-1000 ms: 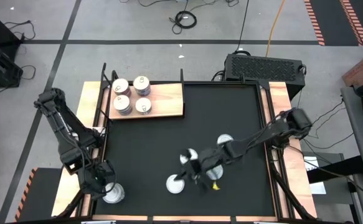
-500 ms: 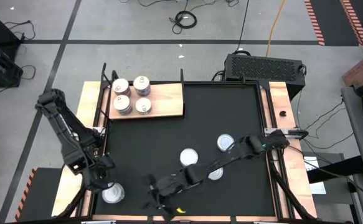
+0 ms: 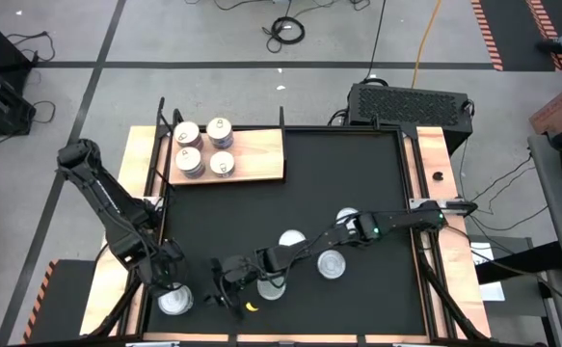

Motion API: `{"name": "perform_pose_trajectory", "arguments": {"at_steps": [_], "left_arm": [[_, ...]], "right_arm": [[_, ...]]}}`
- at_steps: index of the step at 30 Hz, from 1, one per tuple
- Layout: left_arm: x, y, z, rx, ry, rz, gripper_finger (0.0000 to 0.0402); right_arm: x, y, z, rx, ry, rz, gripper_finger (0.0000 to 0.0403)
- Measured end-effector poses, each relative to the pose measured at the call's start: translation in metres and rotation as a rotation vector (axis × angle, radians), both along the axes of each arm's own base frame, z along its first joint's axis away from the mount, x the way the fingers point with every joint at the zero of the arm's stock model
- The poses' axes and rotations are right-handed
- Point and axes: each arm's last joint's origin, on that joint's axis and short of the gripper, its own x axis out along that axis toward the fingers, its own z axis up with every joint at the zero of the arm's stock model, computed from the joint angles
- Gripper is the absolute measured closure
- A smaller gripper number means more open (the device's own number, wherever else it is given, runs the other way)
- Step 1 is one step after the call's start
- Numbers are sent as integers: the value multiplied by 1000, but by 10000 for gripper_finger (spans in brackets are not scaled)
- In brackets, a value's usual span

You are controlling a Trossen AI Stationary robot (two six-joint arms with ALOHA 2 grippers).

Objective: Stack canned seafood by type on shelf
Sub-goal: Remove the green and white tuna can from the top of the blue and pink tuna can

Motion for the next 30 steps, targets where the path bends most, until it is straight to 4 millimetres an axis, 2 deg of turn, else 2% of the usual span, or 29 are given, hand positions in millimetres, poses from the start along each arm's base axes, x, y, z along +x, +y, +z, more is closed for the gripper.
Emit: {"name": "perform_pose_trajectory", "arguments": {"at_steps": [5,10,17,25,28,30], "left_arm": [[3,4,-8,-16,26,6,401],[3,6,-13,-34,70,21,401],[8,-4,-19,-117,129,13,401],[12,-13,-32,-134,212,-50,401],[10,-10,-25,-108,225,-55,401],[7,-5,-13,-64,233,-48,401]], "right_arm": [[5,-2,-10,48,-50,2,403],[8,-7,-32,79,-16,23,403],[12,-11,-53,110,-24,12,403],[12,-11,-55,110,-12,6,403],[12,-12,-55,119,-7,3,403],[12,-13,-55,128,-2,1,403]]}}
